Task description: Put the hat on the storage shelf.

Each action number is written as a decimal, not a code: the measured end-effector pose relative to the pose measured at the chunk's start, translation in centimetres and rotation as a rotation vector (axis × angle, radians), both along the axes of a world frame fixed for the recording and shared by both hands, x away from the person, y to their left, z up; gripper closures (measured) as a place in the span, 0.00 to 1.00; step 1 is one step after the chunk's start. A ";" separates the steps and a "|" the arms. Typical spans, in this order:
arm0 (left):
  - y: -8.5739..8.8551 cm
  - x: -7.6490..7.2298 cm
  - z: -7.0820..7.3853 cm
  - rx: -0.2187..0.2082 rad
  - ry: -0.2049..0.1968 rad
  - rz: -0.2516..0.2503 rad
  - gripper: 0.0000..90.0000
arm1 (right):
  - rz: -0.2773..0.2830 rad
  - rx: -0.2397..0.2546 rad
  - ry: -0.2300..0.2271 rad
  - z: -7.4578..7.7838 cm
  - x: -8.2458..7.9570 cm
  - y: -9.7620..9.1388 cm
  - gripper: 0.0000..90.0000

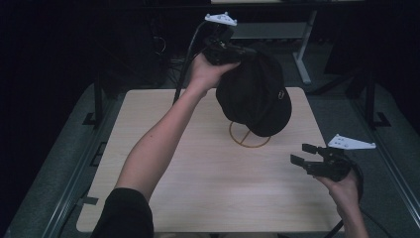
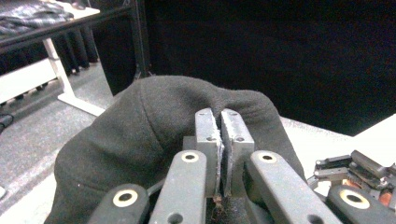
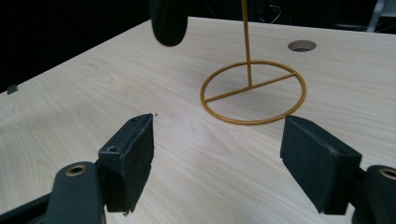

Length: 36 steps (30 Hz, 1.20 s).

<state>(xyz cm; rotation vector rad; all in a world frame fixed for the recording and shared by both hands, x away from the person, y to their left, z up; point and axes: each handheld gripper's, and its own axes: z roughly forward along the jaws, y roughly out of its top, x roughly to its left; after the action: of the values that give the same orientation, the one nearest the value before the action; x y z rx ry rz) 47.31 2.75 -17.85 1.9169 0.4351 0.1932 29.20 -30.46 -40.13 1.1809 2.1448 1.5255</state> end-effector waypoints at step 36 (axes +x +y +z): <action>-4.8 3.3 -4.6 0.084 0.107 -0.005 0.88 | -0.018 -0.023 0.018 -0.7 -0.1 -0.7 0.28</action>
<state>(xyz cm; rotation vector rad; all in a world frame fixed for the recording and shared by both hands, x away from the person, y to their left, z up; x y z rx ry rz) 50.64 -2.03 -22.49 2.0172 0.5000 0.1077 29.07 -31.18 -40.84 1.2070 2.1517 1.4844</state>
